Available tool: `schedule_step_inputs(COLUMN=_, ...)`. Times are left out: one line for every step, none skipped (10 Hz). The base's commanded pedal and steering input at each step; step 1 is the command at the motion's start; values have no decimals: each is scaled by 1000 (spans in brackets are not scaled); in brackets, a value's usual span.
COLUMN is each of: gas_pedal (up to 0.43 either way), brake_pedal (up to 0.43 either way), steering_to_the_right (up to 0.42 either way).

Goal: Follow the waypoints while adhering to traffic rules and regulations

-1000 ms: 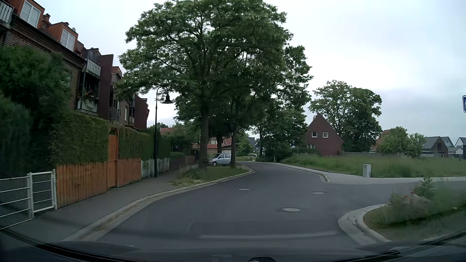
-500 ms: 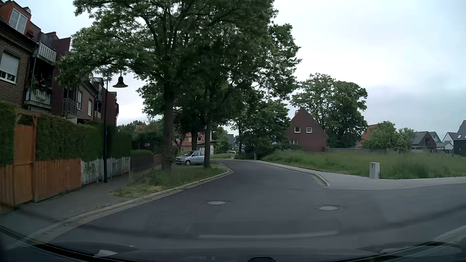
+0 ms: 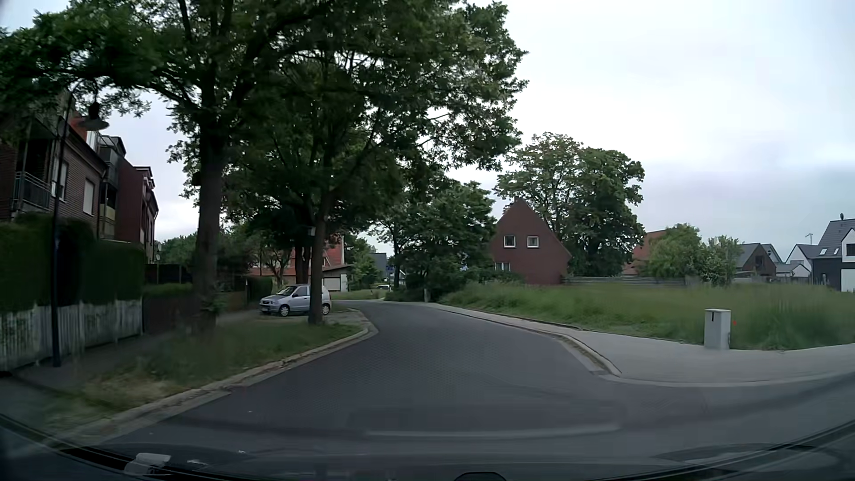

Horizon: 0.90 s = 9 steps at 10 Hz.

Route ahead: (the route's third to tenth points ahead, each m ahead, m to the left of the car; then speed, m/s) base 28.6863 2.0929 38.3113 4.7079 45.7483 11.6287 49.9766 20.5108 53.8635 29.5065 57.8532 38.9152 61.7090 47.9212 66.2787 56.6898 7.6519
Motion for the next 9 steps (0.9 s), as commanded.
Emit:
schedule_step_inputs(gas_pedal=138, brake_pedal=0, steering_to_the_right=83)
schedule_step_inputs(gas_pedal=138, brake_pedal=0, steering_to_the_right=73)
schedule_step_inputs(gas_pedal=138, brake_pedal=0, steering_to_the_right=64)
schedule_step_inputs(gas_pedal=138, brake_pedal=0, steering_to_the_right=53)
schedule_step_inputs(gas_pedal=150, brake_pedal=0, steering_to_the_right=45)
schedule_step_inputs(gas_pedal=150, brake_pedal=0, steering_to_the_right=43)
schedule_step_inputs(gas_pedal=138, brake_pedal=0, steering_to_the_right=37)
schedule_step_inputs(gas_pedal=138, brake_pedal=0, steering_to_the_right=20)
schedule_step_inputs(gas_pedal=138, brake_pedal=0, steering_to_the_right=6)
